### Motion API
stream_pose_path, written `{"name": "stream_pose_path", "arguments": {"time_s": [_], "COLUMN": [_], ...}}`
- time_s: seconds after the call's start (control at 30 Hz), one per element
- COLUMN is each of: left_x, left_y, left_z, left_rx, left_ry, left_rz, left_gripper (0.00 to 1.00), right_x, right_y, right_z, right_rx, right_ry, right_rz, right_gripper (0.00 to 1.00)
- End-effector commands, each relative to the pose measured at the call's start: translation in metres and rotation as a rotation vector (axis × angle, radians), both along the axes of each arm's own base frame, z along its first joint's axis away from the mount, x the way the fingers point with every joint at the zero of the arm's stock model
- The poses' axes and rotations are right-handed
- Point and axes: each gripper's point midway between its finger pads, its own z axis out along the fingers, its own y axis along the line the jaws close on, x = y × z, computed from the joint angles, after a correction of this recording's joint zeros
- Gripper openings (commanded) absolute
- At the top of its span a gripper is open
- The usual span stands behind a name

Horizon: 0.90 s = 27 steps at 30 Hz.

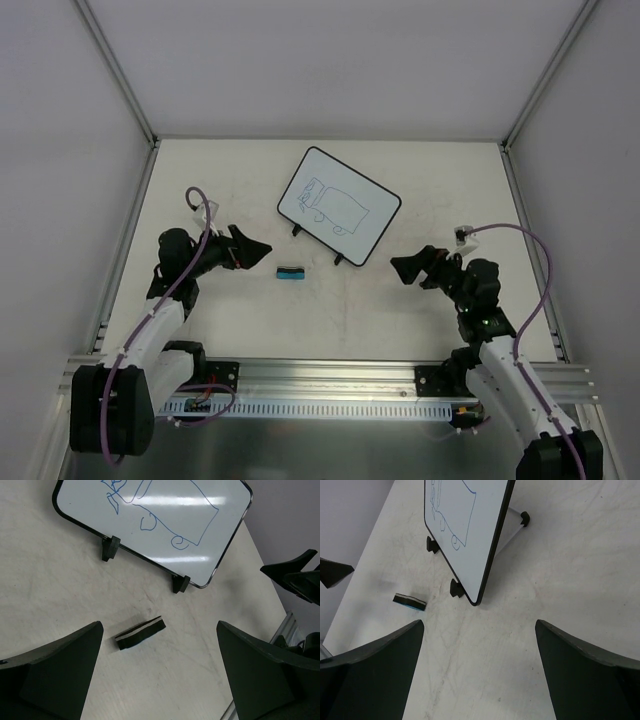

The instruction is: Erase the whiteboard

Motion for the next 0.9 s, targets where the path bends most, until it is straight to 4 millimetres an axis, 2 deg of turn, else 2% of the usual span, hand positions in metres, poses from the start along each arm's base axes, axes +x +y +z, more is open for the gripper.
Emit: {"name": "stream_pose_path", "arguments": {"time_s": [0.0, 0.03, 0.07, 0.1, 0.17, 0.2, 0.23, 0.27, 0.3, 0.37, 0.57, 0.63, 0.7, 0.73, 0.77, 0.87], "left_x": [0.013, 0.013, 0.016, 0.016, 0.019, 0.019, 0.021, 0.023, 0.026, 0.026, 0.026, 0.023, 0.020, 0.019, 0.018, 0.015], "left_y": [0.009, 0.010, 0.013, 0.010, 0.014, 0.011, 0.012, 0.018, 0.019, 0.021, 0.030, 0.031, 0.032, 0.033, 0.033, 0.032], "left_z": [0.022, 0.017, 0.015, 0.017, 0.009, 0.011, 0.006, -0.002, -0.003, -0.006, -0.007, -0.009, -0.015, -0.015, -0.013, -0.013], "left_rx": [0.068, 0.093, 0.115, 0.127, 0.173, 0.189, 0.216, 0.248, 0.260, 0.275, 0.303, 0.310, 0.323, 0.322, 0.319, 0.321], "left_ry": [-0.098, -0.087, -0.087, -0.096, -0.074, -0.079, -0.065, -0.031, -0.024, -0.016, -0.025, -0.031, -0.029, -0.033, -0.039, -0.055], "left_rz": [0.056, 0.066, 0.094, 0.088, 0.123, 0.124, 0.139, 0.177, 0.184, 0.192, 0.239, 0.240, 0.236, 0.240, 0.237, 0.228], "left_gripper": [0.99, 0.99, 0.99, 0.99, 0.99, 0.99, 0.99, 0.99, 0.99, 0.99, 0.99, 0.99, 0.99, 0.99, 0.99, 0.99], "right_x": [0.026, 0.031, 0.038, 0.043, 0.052, 0.059, 0.065, 0.070, 0.077, 0.087, 0.113, 0.121, 0.128, 0.132, 0.136, 0.146], "right_y": [0.004, 0.005, 0.007, 0.009, 0.010, 0.013, 0.014, 0.015, 0.014, 0.015, 0.017, 0.021, 0.027, 0.029, 0.031, 0.034], "right_z": [0.064, 0.073, 0.068, 0.079, 0.081, 0.070, 0.079, 0.076, 0.066, 0.072, 0.063, 0.071, 0.060, 0.070, 0.063, 0.069], "right_rx": [0.087, 0.108, 0.128, 0.149, 0.173, 0.187, 0.197, 0.198, 0.200, 0.210, 0.262, 0.282, 0.310, 0.326, 0.347, 0.355], "right_ry": [-0.137, -0.169, -0.138, -0.179, -0.180, -0.132, -0.158, -0.151, -0.117, -0.155, -0.140, -0.177, -0.154, -0.202, -0.175, -0.196], "right_rz": [0.003, 0.006, 0.008, 0.018, 0.020, 0.025, 0.032, 0.036, 0.029, 0.037, 0.032, 0.052, 0.079, 0.096, 0.103, 0.120], "right_gripper": [0.99, 0.99, 0.99, 0.99, 0.99, 0.99, 0.99, 0.97, 0.96, 0.95, 0.95, 0.95, 0.93, 0.92, 0.90, 0.83]}}
